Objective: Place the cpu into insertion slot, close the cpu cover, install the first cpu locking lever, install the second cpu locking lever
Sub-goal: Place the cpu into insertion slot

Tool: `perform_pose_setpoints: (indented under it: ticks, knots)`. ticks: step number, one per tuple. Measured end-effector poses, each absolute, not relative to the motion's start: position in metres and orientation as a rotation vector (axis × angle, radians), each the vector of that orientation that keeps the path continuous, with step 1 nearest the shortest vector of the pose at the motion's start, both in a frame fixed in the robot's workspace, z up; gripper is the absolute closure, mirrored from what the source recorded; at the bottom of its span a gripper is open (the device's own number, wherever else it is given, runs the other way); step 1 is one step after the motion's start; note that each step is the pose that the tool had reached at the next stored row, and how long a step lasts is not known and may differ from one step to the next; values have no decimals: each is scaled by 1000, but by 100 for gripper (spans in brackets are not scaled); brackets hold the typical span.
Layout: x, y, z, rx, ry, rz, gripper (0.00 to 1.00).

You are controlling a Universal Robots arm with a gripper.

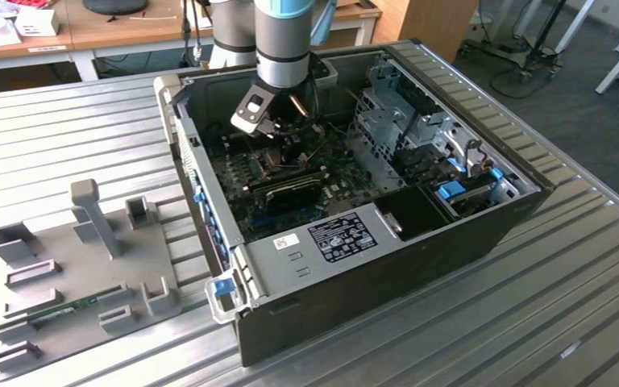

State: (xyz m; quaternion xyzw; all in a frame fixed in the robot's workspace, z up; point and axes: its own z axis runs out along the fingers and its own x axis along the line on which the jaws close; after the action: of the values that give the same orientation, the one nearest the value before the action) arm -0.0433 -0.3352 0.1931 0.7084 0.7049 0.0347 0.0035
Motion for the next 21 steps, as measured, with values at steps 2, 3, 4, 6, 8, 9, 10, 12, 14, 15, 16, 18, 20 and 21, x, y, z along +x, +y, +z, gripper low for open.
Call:
perform_pose_setpoints:
  ticks: [2,3,4,6,8,9,10,12,14,15,16,18,20,21]
  knots:
    - [-43,-335,193,2221,2210,109,46]
    - [-43,-335,193,2221,2210,109,46]
    - [-43,-335,193,2221,2210,109,46]
    - [-43,-335,193,2221,2210,110,46]
    - [-43,-335,195,2221,2210,109,46]
    - [-43,-335,196,2221,2210,109,46]
    - [-43,-335,197,2221,2210,109,46]
    - [-43,-335,198,2221,2210,109,46]
    - [-43,-335,198,2219,2209,106,46]
    - [-43,-335,198,2219,2208,104,46]
    - [-43,-335,198,2218,2208,103,46]
    - [-44,-336,198,2218,2207,102,46]
    - [-46,-336,198,2217,2207,102,46]
    - [-46,-337,198,2217,2206,102,46]
